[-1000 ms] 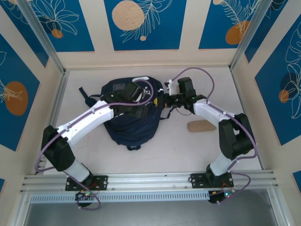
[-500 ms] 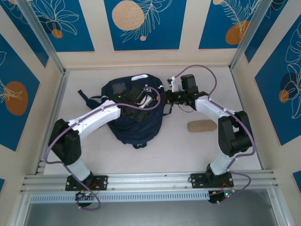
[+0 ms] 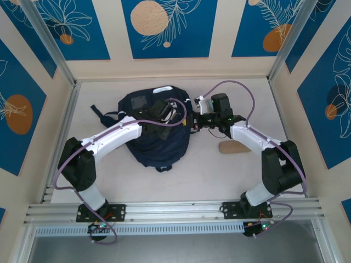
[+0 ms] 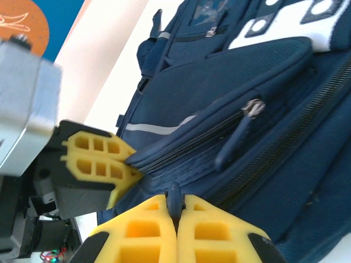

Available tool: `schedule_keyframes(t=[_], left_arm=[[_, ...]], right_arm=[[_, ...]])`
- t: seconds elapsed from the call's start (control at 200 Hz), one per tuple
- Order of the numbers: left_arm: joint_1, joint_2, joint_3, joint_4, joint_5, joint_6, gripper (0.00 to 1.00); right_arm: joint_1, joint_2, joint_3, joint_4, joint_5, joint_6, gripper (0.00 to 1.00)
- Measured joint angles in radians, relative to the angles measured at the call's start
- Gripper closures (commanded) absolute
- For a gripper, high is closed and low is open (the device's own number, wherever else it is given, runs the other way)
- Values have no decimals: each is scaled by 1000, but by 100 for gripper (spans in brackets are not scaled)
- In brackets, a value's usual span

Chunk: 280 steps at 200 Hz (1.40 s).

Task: Pack the student bag
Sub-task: Unzip the student bag at the center of the table.

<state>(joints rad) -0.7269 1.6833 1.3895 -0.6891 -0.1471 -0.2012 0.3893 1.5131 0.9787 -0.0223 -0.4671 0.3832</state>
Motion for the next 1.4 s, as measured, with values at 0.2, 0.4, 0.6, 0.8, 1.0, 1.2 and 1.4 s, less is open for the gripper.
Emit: schedule_keyframes(t=[0.2,0.4,0.6,0.8,1.0,1.2,1.4], left_arm=[[0,0,14,-40,-4,-74,100],[10,1,14,-80,-11,-127,100],[21,1,14,-89,-5,-161,100],[31,-26,-22,-37,31,-160,100],[51,-100,-96,74,60,-114,100],[61,-154,-154,117,69,-34,100],[67,-177,-177,129,81,16,100]], right_arm=[[105,-65,-76,60,102,-7,100],[217,-65,-135,196,204,76,100],[301,-49,-182,313,299,153,96],[287,-83,-193,288,301,181,74],[216,-200,-220,199,219,226,51],[99,-230,-204,80,190,317,42],[53,-96,-83,-54,130,406,43]])
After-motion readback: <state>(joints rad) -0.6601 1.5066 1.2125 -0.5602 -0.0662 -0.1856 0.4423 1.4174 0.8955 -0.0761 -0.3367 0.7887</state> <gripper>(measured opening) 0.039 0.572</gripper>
